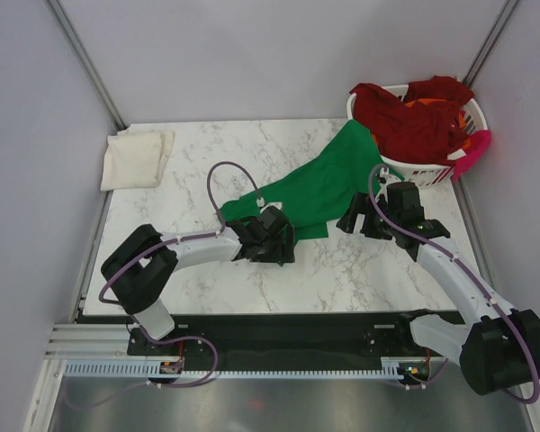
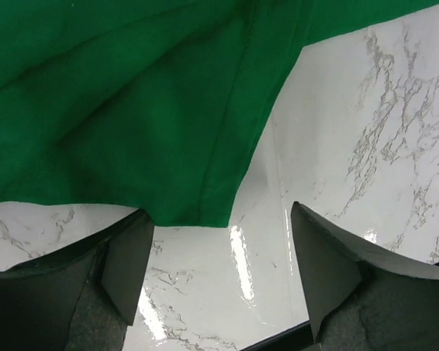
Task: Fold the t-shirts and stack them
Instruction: Flatten the tshirt out
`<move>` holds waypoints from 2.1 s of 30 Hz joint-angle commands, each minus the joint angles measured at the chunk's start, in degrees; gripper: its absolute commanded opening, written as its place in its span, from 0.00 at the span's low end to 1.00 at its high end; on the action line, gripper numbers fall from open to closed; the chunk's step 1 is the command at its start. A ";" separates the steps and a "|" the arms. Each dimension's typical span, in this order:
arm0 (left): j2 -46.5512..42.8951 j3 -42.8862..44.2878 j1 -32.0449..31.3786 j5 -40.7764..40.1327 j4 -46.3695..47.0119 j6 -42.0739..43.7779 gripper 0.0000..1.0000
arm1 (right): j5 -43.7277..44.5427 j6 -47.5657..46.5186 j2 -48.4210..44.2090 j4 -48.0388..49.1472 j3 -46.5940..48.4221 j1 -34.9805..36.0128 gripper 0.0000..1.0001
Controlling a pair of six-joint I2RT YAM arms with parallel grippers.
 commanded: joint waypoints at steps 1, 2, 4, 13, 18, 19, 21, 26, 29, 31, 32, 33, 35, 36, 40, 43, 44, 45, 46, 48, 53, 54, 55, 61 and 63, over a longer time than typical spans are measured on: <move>2.31 1.94 -0.43 -1.97 1.49 -2.98 0.82 | 0.73 -1.94 -0.58 0.92 -0.12 0.17 0.98; 2.75 2.11 -0.61 -1.97 1.49 -3.07 0.79 | 0.73 -1.94 -0.41 1.01 -0.12 0.25 0.98; 3.98 2.38 -1.13 -2.58 1.49 -3.07 0.77 | 0.56 -2.03 -0.14 1.01 -0.03 0.25 0.98; 7.24 3.79 -1.66 -3.99 1.31 -2.72 0.02 | 0.47 -2.12 0.12 0.92 -0.03 0.08 0.98; -2.93 3.35 0.09 -10.64 -7.72 -1.32 0.02 | 1.34 -2.38 -0.75 -0.57 0.59 0.17 0.98; -6.18 2.65 0.88 -11.89 -9.65 -0.88 0.02 | 1.96 -2.38 -1.02 -1.01 0.67 0.17 0.98; -16.28 1.25 6.30 -11.73 -14.48 0.52 0.02 | 2.75 -2.29 -1.54 -1.45 1.03 0.08 0.98; -35.27 -1.66 26.35 -5.75 -24.78 10.18 0.02 | 2.93 -0.63 -1.02 -1.02 1.55 0.17 0.98; -41.71 -0.96 32.43 -6.97 -29.26 15.11 0.02 | 2.49 1.13 0.38 0.65 1.12 0.17 0.98; -42.59 -2.35 33.23 -7.85 -30.15 16.26 0.02 | 2.31 2.54 1.70 1.97 0.85 0.43 0.98; -42.51 -2.98 33.23 -7.51 -30.33 15.74 0.02 | 2.40 2.89 2.14 2.41 0.59 0.78 0.98; -41.90 -2.37 33.23 -6.46 -30.24 15.91 0.02 | 2.75 3.68 3.19 2.85 0.41 1.04 0.98; -40.58 -2.10 33.23 -6.45 -30.15 15.65 0.02 | 3.19 4.47 4.25 4.35 -0.38 2.09 0.98; -40.23 -2.28 33.23 -6.54 -30.15 15.65 0.02 | 3.19 5.00 5.56 5.05 -0.73 2.36 0.98; -38.99 -2.10 33.32 -6.80 -30.24 16.00 0.02 | 4.24 5.09 9.78 9.35 -1.35 3.15 0.98; -39.34 -2.02 33.67 -7.50 -30.15 16.00 0.02 | 5.13 5.35 14.88 11.72 0.40 3.07 0.98; -39.78 -2.10 33.84 -7.50 -30.15 15.91 0.02 | 5.21 5.35 17.67 12.34 1.02 3.15 0.98; -39.78 -2.19 33.85 -7.68 -30.15 15.91 0.02 | 5.47 5.53 19.27 12.78 1.72 3.07 0.98; -39.87 -2.19 33.85 -7.68 -30.24 15.91 0.02 | 5.91 5.88 20.68 13.75 3.30 3.15 0.98; -39.43 -2.28 33.85 -7.33 -30.06 16.00 0.02 | 6.00 6.14 24.89 15.24 4.97 3.07 0.97; -38.64 -2.10 33.93 -6.98 -30.06 16.18 0.02 | 8.11 6.41 34.02 17.18 11.39 3.07 0.94; -38.73 -2.19 33.93 -6.89 -29.89 16.26 0.02 | 8.37 6.41 35.44 17.62 12.36 3.15 0.93; -38.73 -2.28 33.93 -6.80 -29.89 16.35 0.02 | 8.64 6.50 36.67 18.58 14.10 3.16 0.92; -37.94 -2.37 34.11 -5.92 -29.36 16.70 0.02 | 8.38 5.88 45.91 20.08 20.97 3.07 0.52; -37.68 -2.37 34.20 -5.49 -29.19 16.88 0.02 | 8.55 5.36 47.32 20.00 22.03 3.15 0.37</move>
